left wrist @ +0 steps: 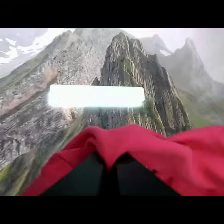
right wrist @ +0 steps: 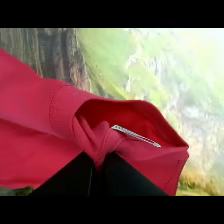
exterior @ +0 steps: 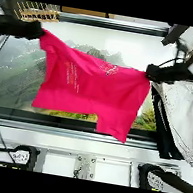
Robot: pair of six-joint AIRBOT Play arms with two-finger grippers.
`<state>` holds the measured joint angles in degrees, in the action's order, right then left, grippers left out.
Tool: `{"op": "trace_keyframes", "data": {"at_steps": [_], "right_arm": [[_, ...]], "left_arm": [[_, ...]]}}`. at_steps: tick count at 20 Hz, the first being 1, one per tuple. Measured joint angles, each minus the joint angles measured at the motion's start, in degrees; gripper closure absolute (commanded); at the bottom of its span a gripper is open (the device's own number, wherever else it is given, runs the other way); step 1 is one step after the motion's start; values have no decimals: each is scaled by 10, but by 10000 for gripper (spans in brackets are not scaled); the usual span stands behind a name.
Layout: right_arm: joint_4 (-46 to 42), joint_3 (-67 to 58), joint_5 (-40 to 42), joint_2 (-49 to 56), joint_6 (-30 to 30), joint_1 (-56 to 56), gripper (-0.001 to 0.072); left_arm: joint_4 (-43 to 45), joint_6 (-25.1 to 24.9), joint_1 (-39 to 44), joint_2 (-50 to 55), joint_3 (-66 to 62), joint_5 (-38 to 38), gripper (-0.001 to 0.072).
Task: Fold the clothes and pants, and hang the long-sleeved shirts on hangers.
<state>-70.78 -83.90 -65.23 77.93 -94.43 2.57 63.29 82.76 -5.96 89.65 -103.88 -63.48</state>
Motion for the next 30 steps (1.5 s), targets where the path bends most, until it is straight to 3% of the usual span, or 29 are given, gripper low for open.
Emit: {"op": "trace_keyframes", "data": {"at_steps": [1, 2, 7, 12, 17, 20, 24, 28, 29, 30], "right_arm": [[0, 0, 30, 18, 4, -1, 161], [1, -1, 58, 32, 7, -4, 103], [2, -2, 110, 18, 33, -28, 104], [5, 74, 70, -83, 65, -35, 104], [18, 174, 53, -176, 74, -32, 104], [26, 201, 50, -198, 75, -32, 104], [43, 213, 51, -207, 77, -32, 104], [50, 216, 53, -209, 77, -32, 104], [51, 216, 52, -209, 77, -32, 104], [52, 217, 52, -210, 77, -32, 104]], "left_arm": [[0, 8, 7, 35, -27, -4, 17], [0, 20, 11, 65, -54, -11, 36], [2, 62, -19, 96, -77, -58, 37], [2, 79, -105, -18, 169, -57, 36], [-1, 103, -191, -147, 494, 25, 37], [-17, 118, -217, -189, 624, 91, 36], [-53, 122, -216, -188, 685, 158, 37], [-76, 123, -168, -151, 659, 195, 38], [-77, 123, -154, -141, 648, 202, 129], [-76, 124, -139, -130, 636, 209, 347]]}}
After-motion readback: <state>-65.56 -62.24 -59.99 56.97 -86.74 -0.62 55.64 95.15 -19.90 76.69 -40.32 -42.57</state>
